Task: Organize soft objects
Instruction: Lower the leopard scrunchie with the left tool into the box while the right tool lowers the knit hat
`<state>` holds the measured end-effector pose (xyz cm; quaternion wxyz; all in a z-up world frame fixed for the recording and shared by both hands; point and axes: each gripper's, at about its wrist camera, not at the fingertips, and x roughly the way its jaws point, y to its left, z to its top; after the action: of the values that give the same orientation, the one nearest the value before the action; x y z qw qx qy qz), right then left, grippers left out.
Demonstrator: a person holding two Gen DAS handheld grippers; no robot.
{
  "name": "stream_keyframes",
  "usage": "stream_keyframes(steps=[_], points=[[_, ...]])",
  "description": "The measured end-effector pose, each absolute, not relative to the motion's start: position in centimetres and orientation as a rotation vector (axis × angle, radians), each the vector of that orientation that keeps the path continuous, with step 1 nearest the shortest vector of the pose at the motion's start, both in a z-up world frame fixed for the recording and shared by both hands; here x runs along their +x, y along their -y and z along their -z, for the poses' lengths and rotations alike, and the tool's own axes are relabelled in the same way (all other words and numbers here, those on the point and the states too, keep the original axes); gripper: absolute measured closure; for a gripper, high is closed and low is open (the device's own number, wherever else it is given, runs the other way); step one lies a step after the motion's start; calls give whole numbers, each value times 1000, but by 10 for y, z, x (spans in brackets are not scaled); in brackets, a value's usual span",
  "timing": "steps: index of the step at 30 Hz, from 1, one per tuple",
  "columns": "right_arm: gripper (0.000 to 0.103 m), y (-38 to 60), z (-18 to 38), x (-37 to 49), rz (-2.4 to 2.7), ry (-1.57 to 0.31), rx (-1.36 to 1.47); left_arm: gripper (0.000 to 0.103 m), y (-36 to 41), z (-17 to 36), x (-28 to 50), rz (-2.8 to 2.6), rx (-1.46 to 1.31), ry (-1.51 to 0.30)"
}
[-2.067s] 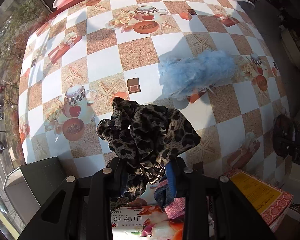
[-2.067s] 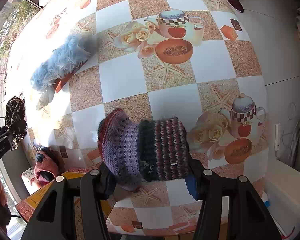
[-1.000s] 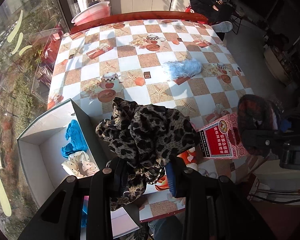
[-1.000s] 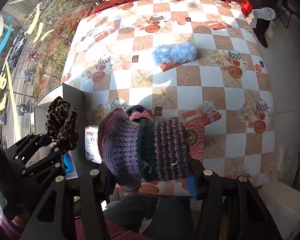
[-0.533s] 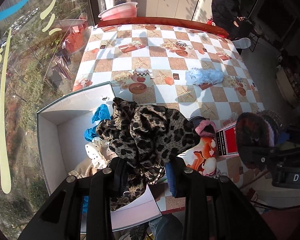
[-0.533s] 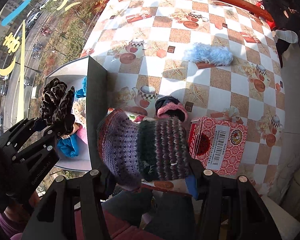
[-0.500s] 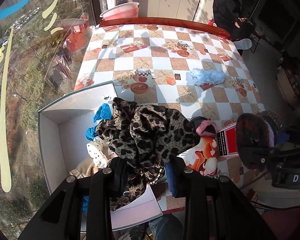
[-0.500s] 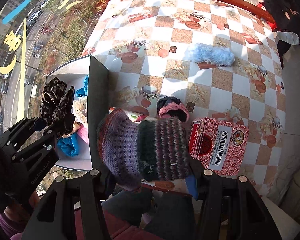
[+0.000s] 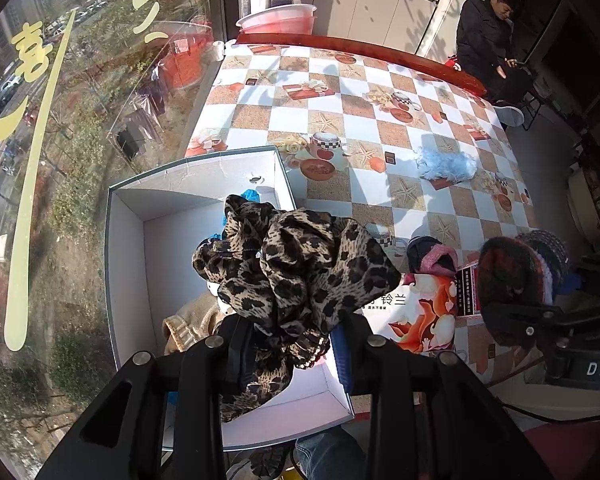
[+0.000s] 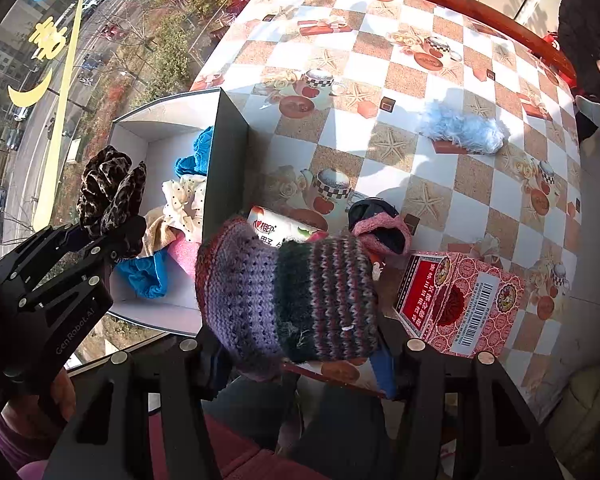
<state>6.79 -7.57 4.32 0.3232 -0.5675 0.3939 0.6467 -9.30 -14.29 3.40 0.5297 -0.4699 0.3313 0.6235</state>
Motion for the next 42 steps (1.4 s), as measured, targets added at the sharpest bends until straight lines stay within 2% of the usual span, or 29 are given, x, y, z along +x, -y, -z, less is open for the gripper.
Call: stream_keyframes(steps=[42], points=[[46,85,-34,21,-1755,-959,-1613,68,166,-20,-131,-1559,-1209,-762]])
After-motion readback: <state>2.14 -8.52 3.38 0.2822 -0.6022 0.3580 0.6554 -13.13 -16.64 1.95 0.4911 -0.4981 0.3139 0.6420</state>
